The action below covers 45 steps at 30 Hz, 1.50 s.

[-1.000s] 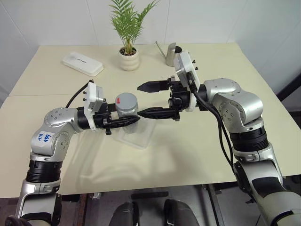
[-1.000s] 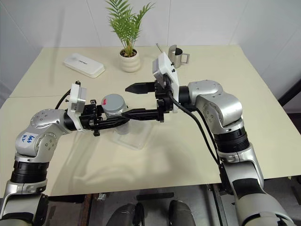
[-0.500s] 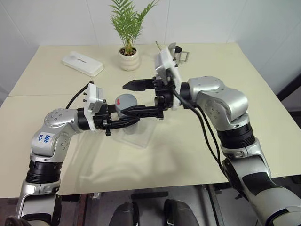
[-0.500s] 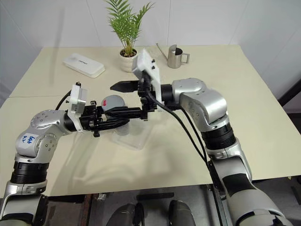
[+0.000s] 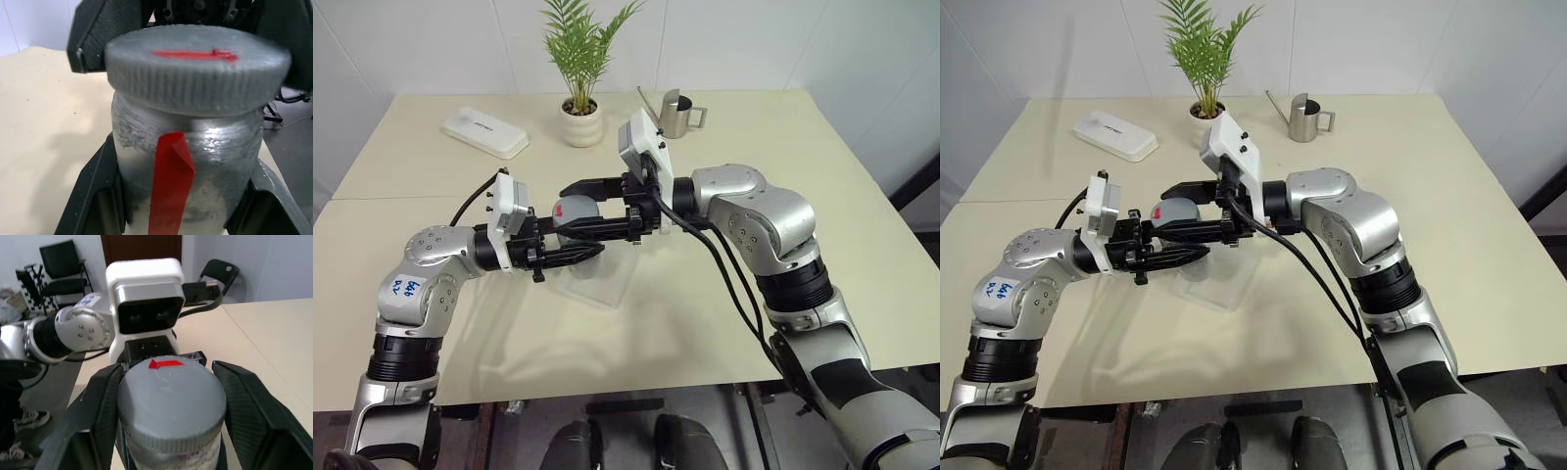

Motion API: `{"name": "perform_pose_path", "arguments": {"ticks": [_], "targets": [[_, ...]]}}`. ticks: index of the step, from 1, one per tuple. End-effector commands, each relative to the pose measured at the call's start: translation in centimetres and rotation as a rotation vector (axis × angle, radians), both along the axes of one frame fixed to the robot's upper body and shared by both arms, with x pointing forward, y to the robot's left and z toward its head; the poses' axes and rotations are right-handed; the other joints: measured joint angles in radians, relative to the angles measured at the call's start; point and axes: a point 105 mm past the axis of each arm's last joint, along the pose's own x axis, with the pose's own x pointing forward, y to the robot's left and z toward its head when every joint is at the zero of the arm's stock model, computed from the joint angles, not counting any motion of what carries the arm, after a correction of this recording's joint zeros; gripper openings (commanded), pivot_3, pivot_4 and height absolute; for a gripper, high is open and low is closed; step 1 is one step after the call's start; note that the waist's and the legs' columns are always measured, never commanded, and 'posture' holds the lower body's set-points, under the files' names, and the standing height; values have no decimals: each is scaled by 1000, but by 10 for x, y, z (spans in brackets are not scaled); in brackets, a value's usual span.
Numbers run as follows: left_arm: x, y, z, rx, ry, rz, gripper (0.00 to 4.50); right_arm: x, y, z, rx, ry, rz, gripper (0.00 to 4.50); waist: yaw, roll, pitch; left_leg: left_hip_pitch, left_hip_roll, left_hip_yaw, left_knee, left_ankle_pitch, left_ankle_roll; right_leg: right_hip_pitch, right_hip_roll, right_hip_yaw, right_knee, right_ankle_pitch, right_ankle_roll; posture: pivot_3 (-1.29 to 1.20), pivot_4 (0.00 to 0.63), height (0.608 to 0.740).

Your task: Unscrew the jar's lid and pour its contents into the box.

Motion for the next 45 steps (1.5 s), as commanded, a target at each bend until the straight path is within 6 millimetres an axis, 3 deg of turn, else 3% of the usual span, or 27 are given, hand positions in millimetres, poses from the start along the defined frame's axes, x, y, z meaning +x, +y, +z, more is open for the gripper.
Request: {"name": "perform_pose_path", "arguments": {"ticks": [1, 5, 7, 9, 13, 19, 26, 32, 36, 40, 45], "targets": [[-4, 0, 5, 3, -31, -8, 1930, -17, -6, 30, 142, -26, 68, 2573, 0, 0, 0, 0, 0, 0, 0, 0, 0, 0, 0, 0, 0, 0, 0, 0, 150, 740], [-6, 1, 3, 4, -28, -3, 1930, -19, -30, 57, 329, 83, 68, 2573, 1, 0, 0, 0, 0, 0, 0, 0, 0, 0, 0, 0, 0, 0, 0, 0, 150, 740], [-7, 3, 3, 2, -27, 3, 1930, -9, -47, 55, 353, 88, -15, 2573, 3, 0, 0, 0, 0, -2, 0, 0, 0, 1, 0, 0, 1, 0, 0, 0, 150, 740], [-8, 5, 2, -1, -25, 13, 1930, 8, -64, 40, 319, 55, -158, 2573, 4, -1, -1, 0, -1, -2, 0, 0, 0, 1, -1, 1, 0, 0, 0, 0, 150, 740], [-7, 10, 2, -19, -21, 36, 1930, 44, -113, -32, 87, -137, -469, 2573, 5, -1, -1, 0, -2, -3, 0, 0, 0, 2, -2, 1, -2, 0, 0, 0, 150, 740], [-2, 13, 1, -30, -13, 62, 1930, 60, -171, -116, 31, -97, -715, 2573, -3, -1, -1, 2, 0, 4, -2, 0, 0, 1, 1, 0, -2, 0, 0, 0, 150, 740], [2, 11, 5, -49, -14, 58, 1930, 70, -205, -154, 87, 14, -893, 2573, 0, 0, 0, 3, 1, 5, 2, 1, 1, 1, 1, 2, 2, 0, 0, 0, 150, 740], [3, 9, 8, -60, -12, 47, 1930, 69, -209, -151, 149, 56, -902, 4449, 0, 0, 0, 3, 1, 3, 1, 2, 0, 1, 0, 10, 3, 0, 0, 0, 150, 740], [5, 12, 10, -62, -15, 45, 1930, 59, -198, -121, 171, -8, -809, 4449, 1, 0, 0, 3, 1, 3, 1, 1, 0, 1, 0, 10, 2, 0, 0, 0, 150, 740], [12, 24, 11, -5, -32, 57, 1930, 31, -171, -84, 117, -24, -606, 4449, 2, 0, 0, 3, 1, 3, 1, 1, 0, 1, 0, 10, 2, 0, 0, 0, 150, 740], [39, 47, 17, 123, -93, 114, 1930, 0, -143, -64, -21, 68, -420, 4449, 4, 0, 0, 3, 2, 1, 1, 1, -1, 1, -4, 10, 0, 1, -2, 0, 150, 740]]}}
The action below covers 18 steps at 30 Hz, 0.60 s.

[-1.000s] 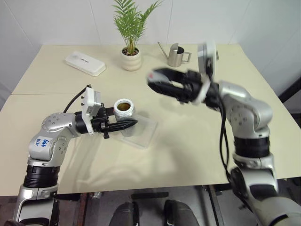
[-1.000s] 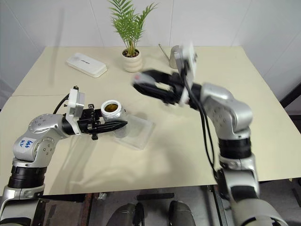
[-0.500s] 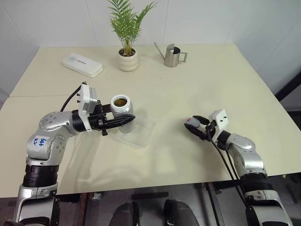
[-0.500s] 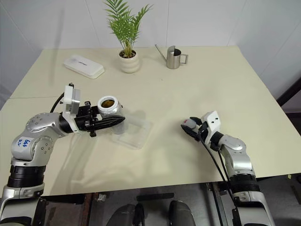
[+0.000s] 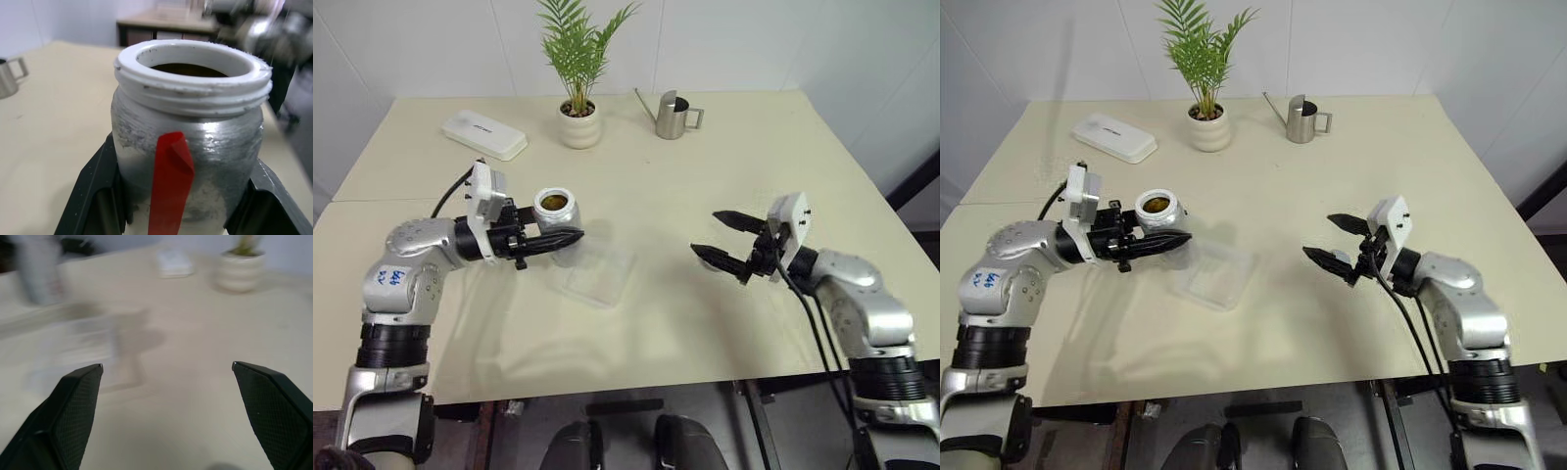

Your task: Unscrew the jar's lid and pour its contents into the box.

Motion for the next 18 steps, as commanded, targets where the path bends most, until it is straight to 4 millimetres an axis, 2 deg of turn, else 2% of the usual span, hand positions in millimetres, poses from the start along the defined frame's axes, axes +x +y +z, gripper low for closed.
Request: {"name": "perform_pose_path", "arguments": {"ticks": [1, 4, 8, 10, 12, 16, 18], "targets": [[15, 13, 15, 71, -96, 31, 1930, -26, 26, 18, -8, 44, 163, 4449, 1, 0, 0, 0, 0, 0, 0, 0, 0, 0, -1, 0, -1, 0, 0, 0, 150, 740], [23, 15, 21, 119, -162, 37, 1930, -39, 39, 24, -34, 23, 229, 4449, 2, 0, 0, -1, 0, 0, -1, 0, 0, -1, -2, -3, -1, 0, -1, 0, 150, 740], [33, 16, 21, 197, -227, 112, 1930, -40, 42, 30, -15, -4, 218, 4449, 4, 0, 0, -2, -2, 1, -1, -2, 3, -1, -2, -11, -2, 1, 0, 0, 150, 740], [46, 15, 22, 312, -369, 217, 1930, -36, 39, 27, -9, -7, 180, 4449, 4, 0, 0, -3, -3, 1, 0, -3, 5, -1, 1, -12, -2, 1, 1, 0, 150, 740], [50, 0, 31, 274, -493, 275, 1930, -31, 36, 23, -8, -7, 138, 4449, 13, 0, 0, -3, -4, 2, 0, -4, 6, -1, 1, -12, -2, 2, 3, 0, 150, 740], [55, -13, 17, 464, -753, 367, 1930, -28, 34, 21, 4, -15, 106, 4449, 26, 0, 0, -5, -4, 2, 3, -5, 8, -1, 1, -12, -4, 3, 5, 0, 150, 740], [55, -18, 17, 514, -876, 400, 1930, -27, 34, 21, 7, -16, 98, 4449, 26, 0, 0, -4, -4, 3, 3, -5, 9, -1, 0, -11, -4, 4, 5, 0, 150, 740]]}}
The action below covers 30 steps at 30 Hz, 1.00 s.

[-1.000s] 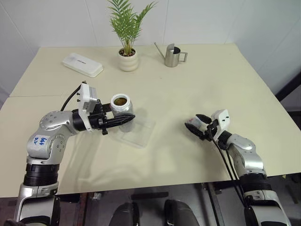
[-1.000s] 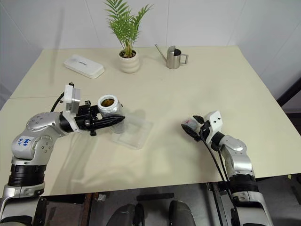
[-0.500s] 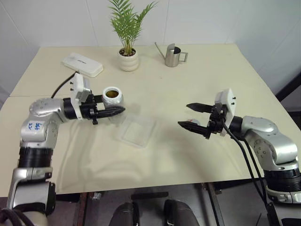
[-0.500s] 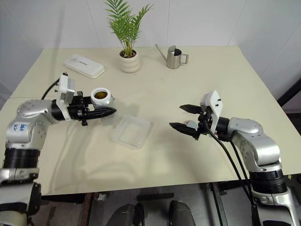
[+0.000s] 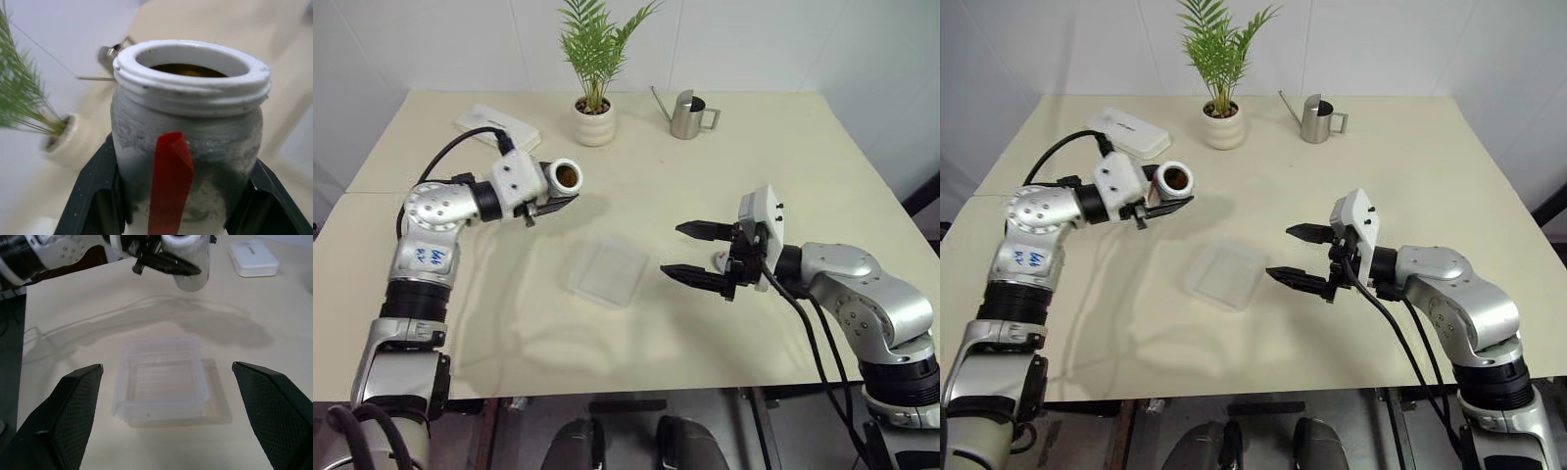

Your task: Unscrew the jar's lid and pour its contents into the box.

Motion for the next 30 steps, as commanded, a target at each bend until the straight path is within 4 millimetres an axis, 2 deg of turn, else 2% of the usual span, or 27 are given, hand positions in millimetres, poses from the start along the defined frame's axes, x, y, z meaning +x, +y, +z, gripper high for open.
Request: {"name": "perform_pose_path", "arguments": {"ticks": [1, 6, 11, 15, 17, 20, 22, 27, 30], "targets": [[-5, -13, 16, 129, -314, 39, 1930, 0, -4, 9, 25, -53, -23, 4449, 0, 0, 0, 0, 0, 0, 0, 0, 0, 0, 0, 0, 0, 0, 0, 0, 150, 740], [-16, -36, 31, 306, -746, 19, 1930, 1, -6, 7, 35, -51, -43, 4449, 1, 0, 0, 0, 0, 1, -1, 0, 1, 0, -7, 0, 0, 0, 0, 0, 150, 740], [-32, -59, 12, 532, -1026, -155, 1930, 2, -4, 8, 46, -53, -48, 4449, 1, 0, 0, 0, 0, 1, -2, 0, 1, -1, -8, -1, 0, 0, 0, 0, 150, 740], [-27, -60, -5, 668, -1147, -208, 1930, 2, -2, 8, 54, -55, -51, 4449, 2, 0, 0, 0, 0, 2, -3, 1, 1, -1, -8, -1, 1, 0, 0, 0, 150, 740], [-24, -61, -8, 755, -1260, -206, 1930, 2, -1, 8, 57, -54, -52, 4449, 2, 0, 0, 0, 0, 2, -3, 1, 1, -2, -8, -1, 1, 0, 0, 0, 150, 740], [-21, -64, -5, 780, -1345, -187, 1930, 2, -1, 8, 65, -53, -55, 4449, 2, 0, 0, 0, 0, 3, -3, 1, 2, -3, -7, -1, 1, 0, 0, 0, 150, 740], [-26, -71, -3, 765, -1418, -195, 1930, 2, 0, 8, 71, -54, -56, 4449, 2, 0, 0, 0, 0, 4, -3, 1, 2, -3, -7, 0, 1, 0, 0, 0, 150, 740], [-33, -77, -13, 767, -1427, -218, 1930, 2, 2, 9, 79, -57, -54, 4449, 2, 0, 0, -1, 0, 4, -3, 1, 2, -4, -9, 0, 2, 0, 0, 0, 150, 740], [-30, -72, -6, 764, -1432, -168, 1930, 2, 1, 9, 83, -59, -57, 4449, 2, 0, 0, -1, 0, 5, -2, 1, 3, -5, -9, 0, 3, 0, 0, 0, 150, 740]]}}
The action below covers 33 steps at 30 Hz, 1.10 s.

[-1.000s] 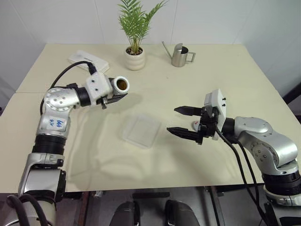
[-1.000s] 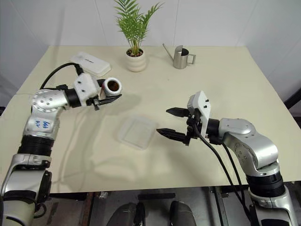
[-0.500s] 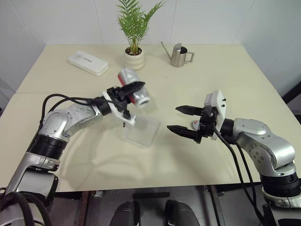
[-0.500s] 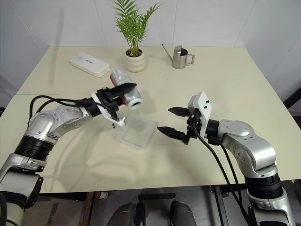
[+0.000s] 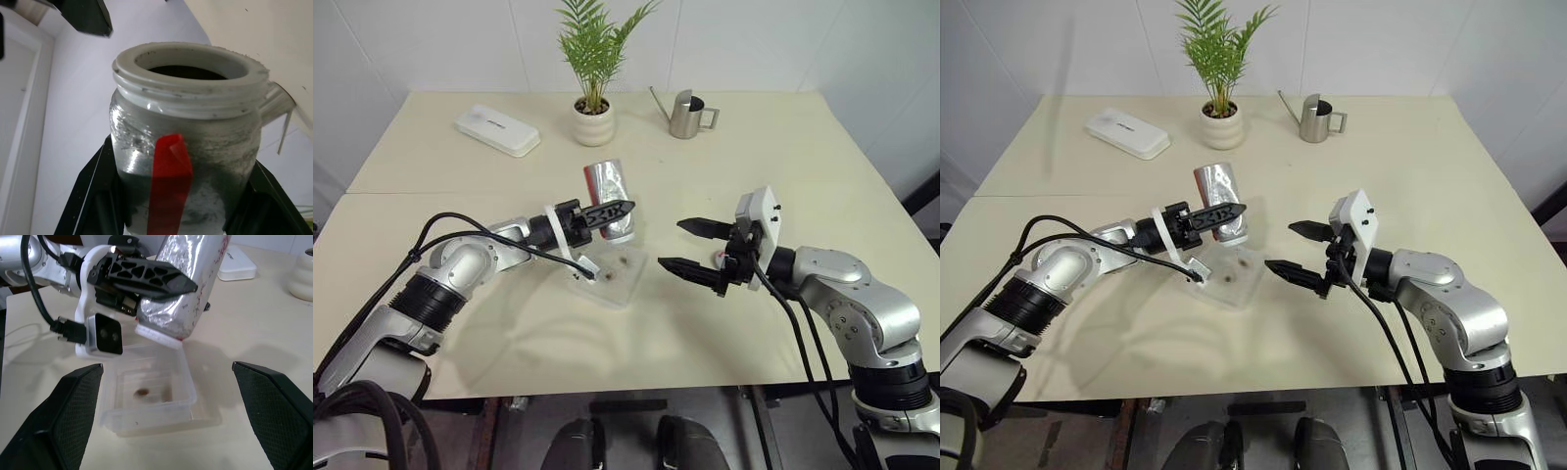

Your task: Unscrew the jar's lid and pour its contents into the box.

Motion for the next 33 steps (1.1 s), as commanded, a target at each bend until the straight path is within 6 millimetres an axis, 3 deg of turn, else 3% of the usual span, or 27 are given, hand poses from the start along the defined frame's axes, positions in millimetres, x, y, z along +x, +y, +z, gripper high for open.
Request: {"name": "perform_pose_path", "arguments": {"ticks": [1, 5, 9, 12, 14, 17, 20, 22, 24, 33], "targets": [[2, 6, 19, -51, -58, 28, 1930, -4, -2, 13, 27, -60, -1, 4449, 0, 0, 0, 0, 0, 0, 0, 0, 0, 0, 0, 0, 0, 0, 0, 0, 150, 740], [8, 19, 32, -141, 10, 71, 1930, -6, -1, 12, 32, -55, 9, 4449, -1, 0, 0, 0, 0, 1, 1, 0, 0, 0, -1, 0, 2, 0, 0, 0, 150, 740], [20, 48, 48, -400, 266, 149, 1930, -10, 0, 10, 35, -46, 31, 4449, -2, 0, 0, 1, 0, 2, 3, 0, 0, -1, -2, 1, 4, 0, 0, 0, 150, 740], [37, 81, 54, -687, 529, 253, 1930, -12, -1, 9, 30, -44, 41, 4449, -5, 0, 0, 1, 0, 2, 4, 0, 0, -1, -3, 0, 5, 0, 0, 0, 150, 740], [50, 111, 55, -955, 712, 323, 1930, -13, -2, 9, 24, -44, 44, 4449, -5, 0, 0, 1, 1, 2, 5, 0, 0, -1, -3, 0, 6, 0, 0, 0, 150, 740], [72, 170, 41, -1533, 1052, 374, 1930, -12, -5, 9, 26, -50, 40, 4449, -5, 0, 0, 1, 1, 2, 8, 0, 0, -1, -2, 0, 8, 0, 0, 0, 150, 740], [74, 209, 15, -1960, 1282, 297, 1930, -11, -7, 9, 23, -75, 40, 4449, -9, -1, -1, 1, 1, 2, 11, 0, 0, 0, 0, 0, 9, 0, 0, 0, 150, 740], [68, 233, 3, -2162, 1301, 218, 1930, -12, -9, 12, 21, -107, 42, 4449, -11, -2, -1, 1, 1, 2, 10, 0, 1, 0, 1, 0, 9, 0, 0, 0, 150, 740], [62, 246, -9, -2217, 1290, 247, 1930, -12, -13, 14, 9, -154, 40, 4449, -8, -3, -1, 1, 1, 2, 10, 0, 1, 0, 1, 0, 9, 0, 0, 0, 150, 740], [47, 258, -20, -2223, 1242, 136, 1930, -10, -22, 3, -101, -212, 78, 4449, -3, -7, -2, 1, -1, 2, 11, -1, 2, 2, -1, 0, 6, 2, 3, 0, 150, 740]]}}
